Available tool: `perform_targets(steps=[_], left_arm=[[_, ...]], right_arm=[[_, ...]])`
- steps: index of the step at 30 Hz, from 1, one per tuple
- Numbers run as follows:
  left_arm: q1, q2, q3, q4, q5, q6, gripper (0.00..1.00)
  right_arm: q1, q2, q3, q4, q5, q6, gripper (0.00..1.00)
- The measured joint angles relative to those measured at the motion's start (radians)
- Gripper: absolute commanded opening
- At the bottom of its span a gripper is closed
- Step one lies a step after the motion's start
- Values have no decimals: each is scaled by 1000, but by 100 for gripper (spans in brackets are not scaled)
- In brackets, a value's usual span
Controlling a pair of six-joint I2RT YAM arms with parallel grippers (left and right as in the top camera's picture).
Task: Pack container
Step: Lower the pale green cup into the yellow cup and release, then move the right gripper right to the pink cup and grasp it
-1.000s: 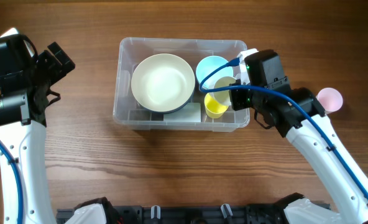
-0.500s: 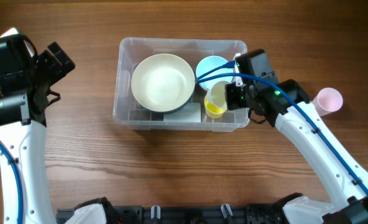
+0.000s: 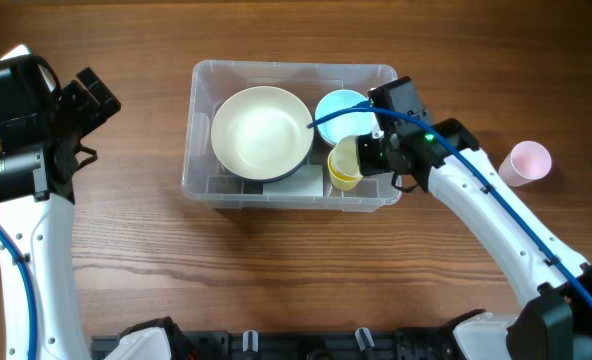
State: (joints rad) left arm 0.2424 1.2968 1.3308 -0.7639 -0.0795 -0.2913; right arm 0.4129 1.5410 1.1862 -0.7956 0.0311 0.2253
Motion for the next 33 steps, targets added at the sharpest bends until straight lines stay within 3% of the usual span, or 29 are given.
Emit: perform_targets(steps=[3,11,17,23,33], left_arm=[[0,0,0,0,0,0,100],[0,0,0,0,0,0,99],[0,0,0,0,0,0,100],[0,0,0,0,0,0,100],[0,0,0,0,0,0,100]], right_arm=[[0,0,0,18,-4,2,57],[0,0,45,18,-4,2,58],[-31,0,244,-141,13,44,55],[-224,-2,435,-340,30,93,55],[-703,-2,452,-403,40,93,53]])
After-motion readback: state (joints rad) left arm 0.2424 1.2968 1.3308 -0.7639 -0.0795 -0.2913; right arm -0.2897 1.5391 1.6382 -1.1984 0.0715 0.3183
